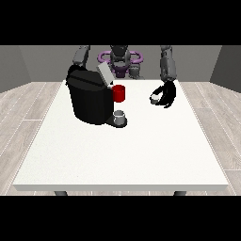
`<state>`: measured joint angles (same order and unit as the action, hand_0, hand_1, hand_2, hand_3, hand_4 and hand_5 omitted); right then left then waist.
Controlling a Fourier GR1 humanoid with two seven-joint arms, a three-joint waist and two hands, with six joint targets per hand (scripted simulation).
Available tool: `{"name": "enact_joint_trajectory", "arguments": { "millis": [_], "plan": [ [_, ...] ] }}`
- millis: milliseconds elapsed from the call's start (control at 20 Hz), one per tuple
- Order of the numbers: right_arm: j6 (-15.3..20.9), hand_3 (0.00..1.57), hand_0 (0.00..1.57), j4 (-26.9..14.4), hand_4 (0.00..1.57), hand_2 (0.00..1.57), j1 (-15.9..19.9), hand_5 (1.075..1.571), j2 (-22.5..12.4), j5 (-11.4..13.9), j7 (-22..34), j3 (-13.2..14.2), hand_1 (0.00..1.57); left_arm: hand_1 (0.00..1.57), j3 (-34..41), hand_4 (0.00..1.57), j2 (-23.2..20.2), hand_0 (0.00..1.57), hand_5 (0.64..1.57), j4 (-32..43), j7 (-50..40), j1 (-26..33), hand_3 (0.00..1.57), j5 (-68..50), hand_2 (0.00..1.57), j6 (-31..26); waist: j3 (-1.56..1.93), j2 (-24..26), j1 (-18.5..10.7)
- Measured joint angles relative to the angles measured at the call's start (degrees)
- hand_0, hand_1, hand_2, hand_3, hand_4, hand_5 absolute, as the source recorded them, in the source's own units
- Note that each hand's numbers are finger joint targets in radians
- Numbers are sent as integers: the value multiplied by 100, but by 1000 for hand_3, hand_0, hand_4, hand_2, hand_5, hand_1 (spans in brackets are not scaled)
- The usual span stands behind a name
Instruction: Insert the coffee pod into the coffee machine and close the lid
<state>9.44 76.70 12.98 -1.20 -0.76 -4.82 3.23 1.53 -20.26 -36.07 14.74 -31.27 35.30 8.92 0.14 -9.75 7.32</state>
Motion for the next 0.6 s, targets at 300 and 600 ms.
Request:
{"name": "enact_joint_trajectory", "arguments": {
  "millis": [300,600],
  "plan": [
    [-77,0,0,33,442,0,-12,1571,-88,-76,77,47,0,1424,34,564,-79,1424,1571,247,291,-83,1423,153,1457,53,-7,36,28],
    [-129,0,0,-480,488,0,-11,1571,-148,-181,-9,230,0,1342,-131,593,77,1342,1571,-91,253,-423,1362,150,1397,-549,-11,377,-172]
  ]
}}
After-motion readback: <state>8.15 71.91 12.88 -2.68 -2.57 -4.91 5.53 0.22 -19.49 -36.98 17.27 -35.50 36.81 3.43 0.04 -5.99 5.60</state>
